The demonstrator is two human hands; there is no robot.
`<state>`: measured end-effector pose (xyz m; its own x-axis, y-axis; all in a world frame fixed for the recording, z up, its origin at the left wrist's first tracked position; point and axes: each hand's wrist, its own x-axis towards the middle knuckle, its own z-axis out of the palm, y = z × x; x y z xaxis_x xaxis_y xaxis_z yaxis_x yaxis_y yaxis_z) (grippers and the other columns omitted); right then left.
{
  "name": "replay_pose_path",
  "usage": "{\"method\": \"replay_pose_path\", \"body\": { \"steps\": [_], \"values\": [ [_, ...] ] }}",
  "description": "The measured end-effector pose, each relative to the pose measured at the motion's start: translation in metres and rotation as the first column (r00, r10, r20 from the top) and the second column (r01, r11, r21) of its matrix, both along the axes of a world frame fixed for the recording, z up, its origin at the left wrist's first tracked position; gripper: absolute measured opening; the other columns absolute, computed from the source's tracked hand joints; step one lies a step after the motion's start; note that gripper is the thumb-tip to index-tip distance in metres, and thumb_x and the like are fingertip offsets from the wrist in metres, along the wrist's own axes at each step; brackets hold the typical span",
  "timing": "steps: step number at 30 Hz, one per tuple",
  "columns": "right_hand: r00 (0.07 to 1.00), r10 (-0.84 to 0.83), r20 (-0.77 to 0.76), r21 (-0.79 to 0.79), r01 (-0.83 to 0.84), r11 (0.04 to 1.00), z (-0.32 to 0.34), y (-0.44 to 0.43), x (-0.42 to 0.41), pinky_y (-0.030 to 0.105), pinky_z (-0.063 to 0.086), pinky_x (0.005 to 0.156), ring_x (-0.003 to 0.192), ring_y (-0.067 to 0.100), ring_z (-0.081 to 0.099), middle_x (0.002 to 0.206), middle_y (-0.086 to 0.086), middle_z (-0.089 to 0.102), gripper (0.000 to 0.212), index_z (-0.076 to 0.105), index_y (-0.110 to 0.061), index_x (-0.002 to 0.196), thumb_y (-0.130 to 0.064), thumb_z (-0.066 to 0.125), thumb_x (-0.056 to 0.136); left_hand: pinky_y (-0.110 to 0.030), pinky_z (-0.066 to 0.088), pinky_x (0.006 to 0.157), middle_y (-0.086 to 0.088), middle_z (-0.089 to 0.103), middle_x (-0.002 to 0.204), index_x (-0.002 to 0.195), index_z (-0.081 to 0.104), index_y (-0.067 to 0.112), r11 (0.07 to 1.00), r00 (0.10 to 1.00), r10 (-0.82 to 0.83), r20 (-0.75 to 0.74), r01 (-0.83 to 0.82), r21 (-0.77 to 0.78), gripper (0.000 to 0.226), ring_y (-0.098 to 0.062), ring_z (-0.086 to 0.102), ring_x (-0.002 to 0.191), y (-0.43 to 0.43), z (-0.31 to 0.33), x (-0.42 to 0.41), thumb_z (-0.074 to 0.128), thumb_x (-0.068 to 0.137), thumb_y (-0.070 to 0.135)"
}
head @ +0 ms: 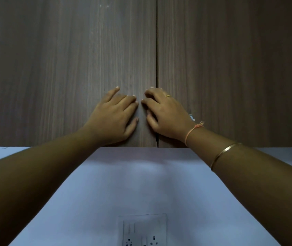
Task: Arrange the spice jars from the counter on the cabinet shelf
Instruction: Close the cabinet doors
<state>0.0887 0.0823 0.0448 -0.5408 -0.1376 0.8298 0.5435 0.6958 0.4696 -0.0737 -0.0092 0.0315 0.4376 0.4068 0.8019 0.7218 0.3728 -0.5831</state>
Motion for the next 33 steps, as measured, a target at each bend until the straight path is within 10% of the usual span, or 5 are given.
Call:
{"method": "replay_pose_path", "body": {
  "steps": [5, 12, 33],
  "values": [
    [0.997, -0.011, -0.081, -0.065, 0.005, 0.998, 0.002, 0.003, 0.016, 0.038, 0.015, 0.120, 0.146, 0.028, 0.017, 0.155, 0.017, 0.024, 0.054, 0.030, -0.001, 0.146, -0.018, 0.040, 0.096, -0.047, 0.024, 0.112, -0.017, 0.059, 0.121, 0.121, 0.058, 0.003, 0.998, 0.998, 0.064, 0.029, -0.063, -0.003, 0.057, -0.032, 0.053, 0.115, -0.001, 0.014, 0.021, 0.024, 0.091, 0.037],
    [0.960, -0.178, -0.216, -0.200, 0.135, 0.970, 0.009, 0.017, 0.010, 0.042, 0.000, 0.120, 0.148, 0.026, -0.001, 0.160, 0.015, 0.002, 0.065, 0.008, -0.003, 0.151, -0.030, 0.032, 0.097, -0.042, -0.009, 0.116, -0.013, -0.009, 0.158, 0.149, -0.006, 0.008, 0.996, 0.922, -0.081, 0.378, 0.058, 0.070, 0.066, -0.027, -0.012, 0.145, 0.041, 0.012, 0.043, 0.020, 0.098, 0.041],
    [0.954, -0.174, -0.243, -0.206, 0.124, 0.971, 0.003, 0.040, -0.007, 0.042, -0.007, 0.118, 0.148, 0.024, -0.006, 0.160, 0.014, -0.004, 0.067, 0.000, -0.004, 0.151, -0.030, 0.029, 0.096, -0.040, -0.010, 0.118, -0.019, -0.012, 0.156, 0.147, -0.006, 0.001, 0.995, 0.931, -0.098, 0.352, 0.089, 0.043, 0.066, -0.029, -0.015, 0.144, 0.056, 0.012, 0.033, 0.019, 0.099, 0.038]
  ]
}}
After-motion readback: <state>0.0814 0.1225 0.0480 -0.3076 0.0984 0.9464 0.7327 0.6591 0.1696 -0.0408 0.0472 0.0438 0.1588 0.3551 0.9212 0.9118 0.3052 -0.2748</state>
